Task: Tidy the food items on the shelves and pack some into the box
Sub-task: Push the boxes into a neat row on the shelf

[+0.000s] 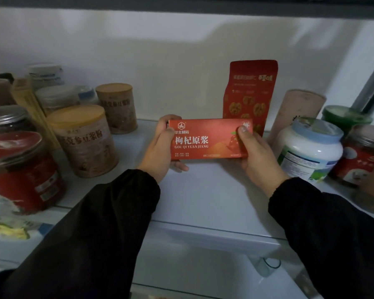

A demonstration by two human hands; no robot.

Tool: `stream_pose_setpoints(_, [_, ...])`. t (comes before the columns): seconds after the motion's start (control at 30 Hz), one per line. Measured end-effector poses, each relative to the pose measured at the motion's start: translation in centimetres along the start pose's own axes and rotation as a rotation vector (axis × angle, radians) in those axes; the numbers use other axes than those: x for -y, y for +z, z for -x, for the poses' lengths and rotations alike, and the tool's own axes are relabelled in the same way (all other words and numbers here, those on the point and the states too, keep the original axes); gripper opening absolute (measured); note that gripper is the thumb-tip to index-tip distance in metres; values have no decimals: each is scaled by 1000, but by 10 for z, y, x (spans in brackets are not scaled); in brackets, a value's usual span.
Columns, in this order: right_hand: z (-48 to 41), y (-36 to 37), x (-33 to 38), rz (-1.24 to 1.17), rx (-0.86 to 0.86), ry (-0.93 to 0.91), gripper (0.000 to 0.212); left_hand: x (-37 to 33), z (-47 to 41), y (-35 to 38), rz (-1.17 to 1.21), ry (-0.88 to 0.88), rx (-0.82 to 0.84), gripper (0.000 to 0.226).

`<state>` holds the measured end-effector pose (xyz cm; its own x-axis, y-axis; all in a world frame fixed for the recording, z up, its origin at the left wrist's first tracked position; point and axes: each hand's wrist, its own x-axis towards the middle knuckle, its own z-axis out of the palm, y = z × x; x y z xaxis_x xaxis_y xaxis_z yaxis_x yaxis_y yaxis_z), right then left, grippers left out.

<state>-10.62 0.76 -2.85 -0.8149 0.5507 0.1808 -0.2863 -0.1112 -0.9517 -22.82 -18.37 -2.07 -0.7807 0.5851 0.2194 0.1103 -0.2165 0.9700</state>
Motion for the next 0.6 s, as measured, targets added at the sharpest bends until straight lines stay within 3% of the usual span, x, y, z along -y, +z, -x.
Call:
stream_pose_setpoints(0.1, [-1,-3,0,15,-7,-14,77,-1,0,2,-29,15,-20,23])
stream_pose_setpoints(0.27, [-3,-5,1,52,-31,-53,88,2,-4,0,-31,29,-6,43])
stream_pose_setpoints(0.37, [-2,-4,3,55,-49,-51,89,2,-5,-2,7,10,-1,38])
stream_pose_setpoints(0.5, [0,-3,6,-10,-67,-30,61,2,-8,-2,42,18,0,38])
stream_pose_setpoints(0.6, [3,-1,10,-107,52,4,39,4,-11,-5,48,73,-64,47])
